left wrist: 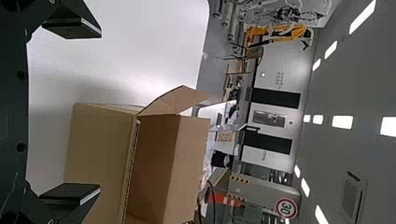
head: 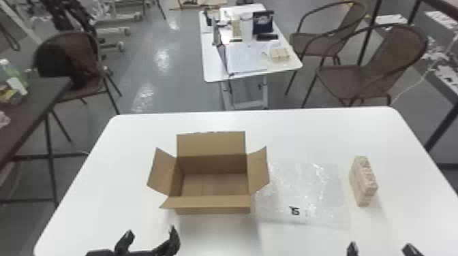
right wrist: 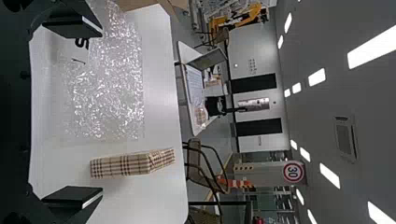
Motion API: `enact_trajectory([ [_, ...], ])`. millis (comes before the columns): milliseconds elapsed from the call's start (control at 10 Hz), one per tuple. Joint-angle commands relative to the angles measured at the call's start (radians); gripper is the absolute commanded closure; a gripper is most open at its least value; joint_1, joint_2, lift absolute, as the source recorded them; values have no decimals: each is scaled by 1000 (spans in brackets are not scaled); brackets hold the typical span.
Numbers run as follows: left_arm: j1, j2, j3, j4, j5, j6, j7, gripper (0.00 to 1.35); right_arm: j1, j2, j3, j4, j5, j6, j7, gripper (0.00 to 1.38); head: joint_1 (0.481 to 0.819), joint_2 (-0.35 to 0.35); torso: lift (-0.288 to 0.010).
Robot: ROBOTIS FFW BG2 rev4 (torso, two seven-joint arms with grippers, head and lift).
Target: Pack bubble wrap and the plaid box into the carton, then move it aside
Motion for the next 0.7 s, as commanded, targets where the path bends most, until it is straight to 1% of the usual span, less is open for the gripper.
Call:
enact_trajectory([
  [0, -18, 0, 25, 1, 28, -4, 0, 151, 0, 0, 0, 1, 0, 0, 0, 105, 695, 139, -27],
  [100, -35, 8, 49, 0, 57, 12, 0, 176, 0, 0, 0, 1, -2, 0, 2, 105, 695, 151, -27],
  [200, -47, 22, 71, 0, 96, 19, -3, 190, -2, 0, 0, 3, -2, 0, 5, 105, 695, 161, -27],
  [300, -61, 38, 84, 0, 166, 42, -11, 191, -2, 0, 0, 4, -4, 3, 5, 105, 695, 188, -27],
  [400, -99, 57, 103, 0, 188, 81, -38, 191, -2, 0, 0, 6, -4, 5, 6, 105, 695, 209, -27],
  [500, -156, 61, 130, 3, 195, 153, -94, 193, -8, 0, 0, 7, -4, 6, 12, 105, 695, 218, -27],
  [600, -210, 48, 160, 18, 188, 203, -161, 196, -17, 0, 2, 12, -4, 12, 23, 105, 695, 215, -27],
])
